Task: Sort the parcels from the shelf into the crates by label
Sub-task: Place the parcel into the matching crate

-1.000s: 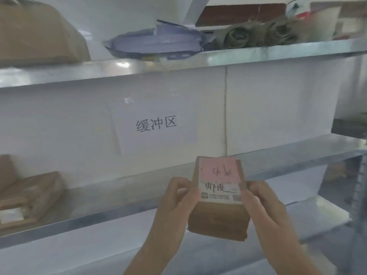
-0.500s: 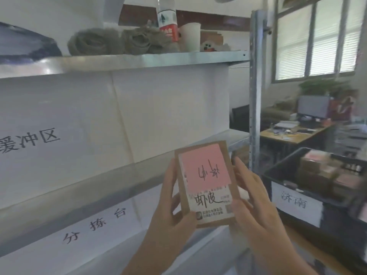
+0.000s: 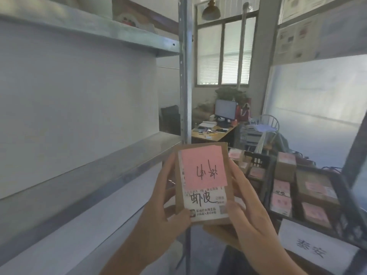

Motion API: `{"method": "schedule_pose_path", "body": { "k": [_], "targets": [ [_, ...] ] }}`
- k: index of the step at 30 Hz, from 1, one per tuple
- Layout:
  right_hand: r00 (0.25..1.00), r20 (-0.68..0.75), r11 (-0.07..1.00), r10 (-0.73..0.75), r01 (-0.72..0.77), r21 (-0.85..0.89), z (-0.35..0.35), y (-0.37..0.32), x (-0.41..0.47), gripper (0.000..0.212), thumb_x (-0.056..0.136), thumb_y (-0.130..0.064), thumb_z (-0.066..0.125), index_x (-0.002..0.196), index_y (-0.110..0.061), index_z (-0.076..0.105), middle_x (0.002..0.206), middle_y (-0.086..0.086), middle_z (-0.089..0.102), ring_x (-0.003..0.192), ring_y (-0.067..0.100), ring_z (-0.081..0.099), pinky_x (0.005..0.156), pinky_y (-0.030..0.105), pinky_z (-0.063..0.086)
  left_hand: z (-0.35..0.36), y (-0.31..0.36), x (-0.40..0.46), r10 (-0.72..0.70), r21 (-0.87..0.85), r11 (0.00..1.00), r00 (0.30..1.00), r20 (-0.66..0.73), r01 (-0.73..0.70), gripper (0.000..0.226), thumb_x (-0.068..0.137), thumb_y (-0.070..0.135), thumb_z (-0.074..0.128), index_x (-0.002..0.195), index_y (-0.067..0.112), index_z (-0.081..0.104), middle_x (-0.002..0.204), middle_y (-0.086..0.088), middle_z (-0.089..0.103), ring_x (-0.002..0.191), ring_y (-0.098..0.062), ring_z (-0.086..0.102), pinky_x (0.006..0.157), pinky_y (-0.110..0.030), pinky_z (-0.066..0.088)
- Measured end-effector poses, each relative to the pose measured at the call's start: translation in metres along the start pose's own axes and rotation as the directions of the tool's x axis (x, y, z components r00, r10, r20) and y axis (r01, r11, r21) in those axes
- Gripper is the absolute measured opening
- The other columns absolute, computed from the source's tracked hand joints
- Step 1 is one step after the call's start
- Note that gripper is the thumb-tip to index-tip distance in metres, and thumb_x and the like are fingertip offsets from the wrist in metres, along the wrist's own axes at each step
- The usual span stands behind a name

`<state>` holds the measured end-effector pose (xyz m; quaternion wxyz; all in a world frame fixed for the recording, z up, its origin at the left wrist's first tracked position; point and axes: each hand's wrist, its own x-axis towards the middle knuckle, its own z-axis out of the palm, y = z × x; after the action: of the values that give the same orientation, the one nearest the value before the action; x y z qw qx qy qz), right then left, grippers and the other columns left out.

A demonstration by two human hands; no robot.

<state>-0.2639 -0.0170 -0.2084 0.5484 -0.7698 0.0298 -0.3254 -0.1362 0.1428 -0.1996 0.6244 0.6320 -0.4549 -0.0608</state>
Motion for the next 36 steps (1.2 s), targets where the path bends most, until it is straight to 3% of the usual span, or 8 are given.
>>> {"method": "schedule_pose_path", "body": {
  "k": [6, 10, 14, 16, 19, 23, 28, 36],
  "targets": [
    [0.984, -0.167, 0.981, 0.068, -0.096, -0.167, 0.006, 0.038, 0.040, 0.077, 0.104, -0.008, 0.045, 0.149, -0.069, 0.030, 0.147, -0.024, 0.055, 0.133, 0.009, 0.059, 0.096, 0.032, 0.060, 0.005, -0.055, 0.061, -0.084, -0.152, 0.983, 0.991, 0.102, 0.099, 0.097, 0.081, 0.000, 0.068, 0.152, 0.053, 0.029, 0.145, 0.032, 0.051, 0.125, 0.001, 0.061, 0.079, -0.032, 0.064],
    [0.947, -0.264, 0.943, 0.184, -0.246, -0.225, 0.009, 0.065, 0.070, 0.081, 0.101, -0.012, 0.047, 0.151, -0.070, 0.021, 0.135, -0.025, 0.060, 0.108, 0.008, 0.069, 0.082, 0.034, 0.064, 0.009, -0.084, 0.098, -0.152, -0.178, 0.967, 0.971, 0.182, 0.184, 0.093, 0.075, -0.001, 0.046, 0.152, 0.049, 0.033, 0.143, 0.029, 0.056, 0.125, 0.004, 0.061, 0.082, -0.025, 0.062],
    [0.903, -0.319, 0.860, 0.289, -0.391, -0.327, 0.008, 0.091, 0.108, 0.094, 0.093, -0.043, 0.059, 0.157, -0.058, -0.008, 0.147, -0.031, 0.034, 0.111, -0.004, 0.057, 0.071, 0.015, 0.050, 0.022, -0.120, 0.138, -0.211, -0.171, 0.953, 0.955, 0.210, 0.249, 0.079, 0.092, -0.002, 0.050, 0.147, 0.054, 0.036, 0.134, 0.037, 0.060, 0.118, 0.003, 0.065, 0.080, -0.026, 0.062],
    [0.894, -0.327, 0.791, 0.304, -0.429, -0.436, 0.005, 0.107, 0.129, 0.111, 0.082, -0.069, 0.060, 0.157, -0.049, -0.019, 0.152, -0.029, 0.019, 0.130, 0.000, 0.043, 0.080, 0.016, 0.040, 0.033, -0.137, 0.161, -0.235, -0.137, 0.954, 0.948, 0.215, 0.267, 0.082, 0.100, -0.013, 0.046, 0.146, 0.054, 0.037, 0.136, 0.033, 0.060, 0.119, 0.001, 0.066, 0.079, -0.025, 0.062],
    [0.888, -0.343, 0.748, 0.308, -0.448, -0.490, -0.013, 0.144, 0.165, 0.128, 0.065, -0.089, 0.053, 0.157, -0.042, -0.023, 0.162, -0.019, 0.008, 0.146, 0.013, 0.029, 0.105, 0.035, 0.045, 0.051, -0.175, 0.198, -0.274, -0.053, 0.955, 0.936, 0.220, 0.292, 0.079, 0.084, 0.008, 0.051, 0.147, 0.054, 0.038, 0.137, 0.030, 0.062, 0.125, -0.002, 0.064, 0.088, -0.027, 0.061],
    [0.847, -0.341, 0.714, 0.409, -0.529, -0.459, -0.048, 0.188, 0.208, 0.132, 0.065, -0.088, 0.060, 0.154, -0.046, -0.029, 0.167, -0.014, -0.002, 0.150, 0.020, 0.025, 0.111, 0.045, 0.042, 0.073, -0.224, 0.245, -0.270, 0.114, 0.961, 0.938, 0.218, 0.250, 0.074, 0.092, 0.022, 0.044, 0.155, 0.059, 0.029, 0.160, 0.026, 0.040, 0.149, -0.009, 0.042, 0.117, -0.052, 0.043],
    [0.800, -0.380, 0.684, 0.463, -0.596, -0.420, -0.086, 0.247, 0.240, 0.118, 0.072, -0.074, 0.064, 0.155, -0.051, -0.018, 0.145, -0.008, 0.024, 0.128, 0.017, 0.042, 0.086, 0.031, 0.043, 0.121, -0.260, 0.293, -0.355, 0.125, 0.935, 0.894, 0.273, 0.333, 0.067, 0.093, 0.027, 0.041, 0.150, 0.062, 0.035, 0.151, 0.043, 0.038, 0.144, 0.009, 0.037, 0.121, -0.048, 0.039],
    [0.534, -0.554, 0.391, 0.639, -0.846, -0.364, -0.122, 0.365, 0.260, 0.117, 0.071, -0.073, 0.064, 0.160, -0.045, -0.006, 0.133, 0.001, 0.033, 0.123, 0.024, 0.047, 0.091, 0.035, 0.051, 0.149, -0.338, 0.358, -0.377, 0.247, 0.917, 0.880, 0.289, 0.312, 0.065, 0.090, 0.032, 0.037, 0.138, 0.076, 0.035, 0.164, 0.038, 0.011, 0.152, 0.014, 0.007, 0.131, -0.044, 0.014]
  ]
}}
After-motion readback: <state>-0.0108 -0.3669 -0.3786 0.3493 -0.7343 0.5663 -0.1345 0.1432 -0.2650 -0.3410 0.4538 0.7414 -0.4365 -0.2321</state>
